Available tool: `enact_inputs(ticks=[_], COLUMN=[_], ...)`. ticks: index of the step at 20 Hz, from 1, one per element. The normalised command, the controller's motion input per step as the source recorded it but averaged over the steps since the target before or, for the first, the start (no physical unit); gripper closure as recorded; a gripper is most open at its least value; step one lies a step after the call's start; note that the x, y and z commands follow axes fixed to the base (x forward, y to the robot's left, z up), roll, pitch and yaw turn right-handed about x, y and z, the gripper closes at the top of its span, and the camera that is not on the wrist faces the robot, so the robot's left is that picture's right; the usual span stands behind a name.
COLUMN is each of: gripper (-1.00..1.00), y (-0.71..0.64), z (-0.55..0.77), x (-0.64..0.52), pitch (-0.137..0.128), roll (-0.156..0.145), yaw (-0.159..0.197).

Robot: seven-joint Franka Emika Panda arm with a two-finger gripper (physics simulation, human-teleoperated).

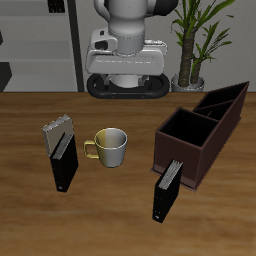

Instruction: Place the left black book into the left desk caddy's back compartment

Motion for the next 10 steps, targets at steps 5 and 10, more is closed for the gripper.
enact_inputs(ticks=[5,10], gripper=[-1.00,-1.00], y=[0.07,0.16], z=[0.12,0.15], x=[0.21,0.28], pitch=[-0.015,-0.013], roll=[-0.027,-0.045], yaw=[-0.024,-0.044])
